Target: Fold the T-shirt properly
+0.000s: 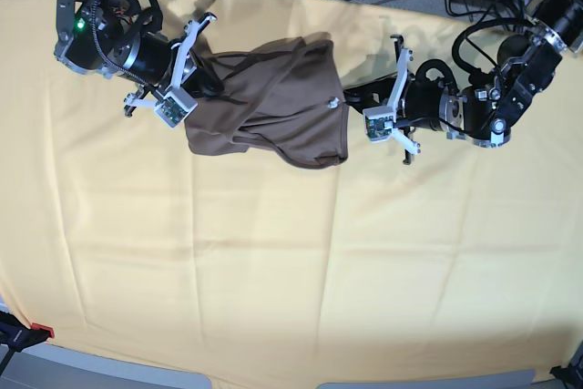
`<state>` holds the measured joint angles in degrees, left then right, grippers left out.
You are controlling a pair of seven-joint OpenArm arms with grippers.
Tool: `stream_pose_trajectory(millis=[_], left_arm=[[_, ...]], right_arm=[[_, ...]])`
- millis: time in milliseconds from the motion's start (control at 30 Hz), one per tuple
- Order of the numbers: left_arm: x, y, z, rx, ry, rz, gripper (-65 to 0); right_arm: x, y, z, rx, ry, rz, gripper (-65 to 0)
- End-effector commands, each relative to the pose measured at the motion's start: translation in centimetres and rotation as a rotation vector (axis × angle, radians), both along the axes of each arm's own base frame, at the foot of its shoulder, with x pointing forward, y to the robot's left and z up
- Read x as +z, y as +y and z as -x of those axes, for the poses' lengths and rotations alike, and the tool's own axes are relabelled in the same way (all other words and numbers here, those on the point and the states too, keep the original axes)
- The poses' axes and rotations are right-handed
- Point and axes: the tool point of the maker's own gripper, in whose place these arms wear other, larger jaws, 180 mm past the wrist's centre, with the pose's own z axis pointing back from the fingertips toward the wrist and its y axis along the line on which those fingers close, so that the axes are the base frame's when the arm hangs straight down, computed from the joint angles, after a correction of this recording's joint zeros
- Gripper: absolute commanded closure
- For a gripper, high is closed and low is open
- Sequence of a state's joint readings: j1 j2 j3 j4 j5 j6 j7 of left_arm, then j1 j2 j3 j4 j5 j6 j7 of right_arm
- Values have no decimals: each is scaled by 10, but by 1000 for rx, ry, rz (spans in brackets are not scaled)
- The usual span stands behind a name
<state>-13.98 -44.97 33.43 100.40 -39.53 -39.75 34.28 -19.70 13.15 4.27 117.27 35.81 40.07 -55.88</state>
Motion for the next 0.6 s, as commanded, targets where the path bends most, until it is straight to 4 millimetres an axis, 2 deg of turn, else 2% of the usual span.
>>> stream_pose_trajectory(millis=[0,67,167,300,367,467,533,567], left_arm=[[14,-2,-7,-2,-27,36,0],[14,-2,-7,-2,-28,35,0],[14,-2,-7,-2,-27,36,0],[17,-3,-10,-1,-34,41,0],[22,-3,-16,-2,-54,41,-72],[33,-3,-27,-3,-92,43,-207],[41,-6,-31,-14,-117,48,-256],[46,-8,-31,-23,-126,52,-257]], right_arm=[[4,-1,-5,-8,-21,-15,0],[-6,-4,-1,-11,19,-2,0],[-20,-8,17,13,117,42,0],[-22,-4,39,66,213,-1,0],[-22,-7,41,78,224,10,0],[-10,-5,33,82,167,-3,0],[5,0,25,88,101,-18,0],[14,3,20,91,62,-29,0]])
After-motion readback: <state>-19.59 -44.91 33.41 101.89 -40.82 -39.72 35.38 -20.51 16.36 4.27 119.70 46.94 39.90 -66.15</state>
